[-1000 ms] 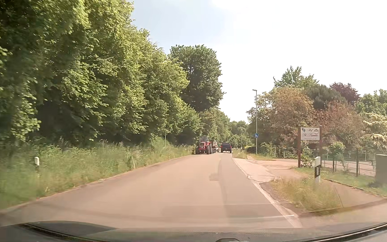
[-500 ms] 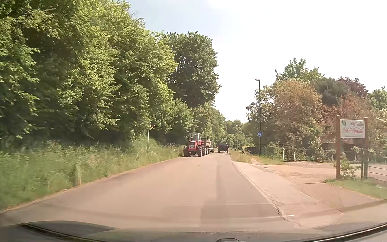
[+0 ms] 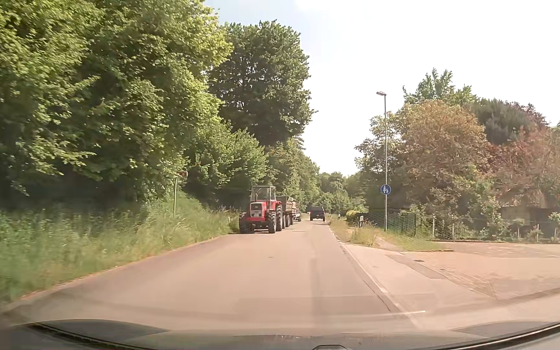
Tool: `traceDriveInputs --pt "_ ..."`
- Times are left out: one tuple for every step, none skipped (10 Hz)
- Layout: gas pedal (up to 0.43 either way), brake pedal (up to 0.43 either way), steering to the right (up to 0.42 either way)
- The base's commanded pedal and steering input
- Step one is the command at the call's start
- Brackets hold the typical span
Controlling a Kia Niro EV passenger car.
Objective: Follow the waypoints while adhering to traffic rules and regulations
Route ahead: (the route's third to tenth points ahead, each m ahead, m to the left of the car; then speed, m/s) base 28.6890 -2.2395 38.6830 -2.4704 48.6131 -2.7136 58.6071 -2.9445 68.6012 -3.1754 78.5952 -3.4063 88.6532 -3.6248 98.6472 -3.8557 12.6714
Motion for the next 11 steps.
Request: traceDriveInputs --pt "0.248 0.0 0.01" --pt "0.24 0.0 0.009" --pt "0.24 0.0 0.008" --pt "0.24 0.0 0.005" --pt "0.228 0.0 0.005" --pt "0.22 0.0 0.005" --pt "0.22 0.0 0.005" --pt "0.209 0.0 0.007" --pt "0.197 0.0 0.008" --pt "0.197 0.0 0.009" --pt "0.189 0.0 0.009"
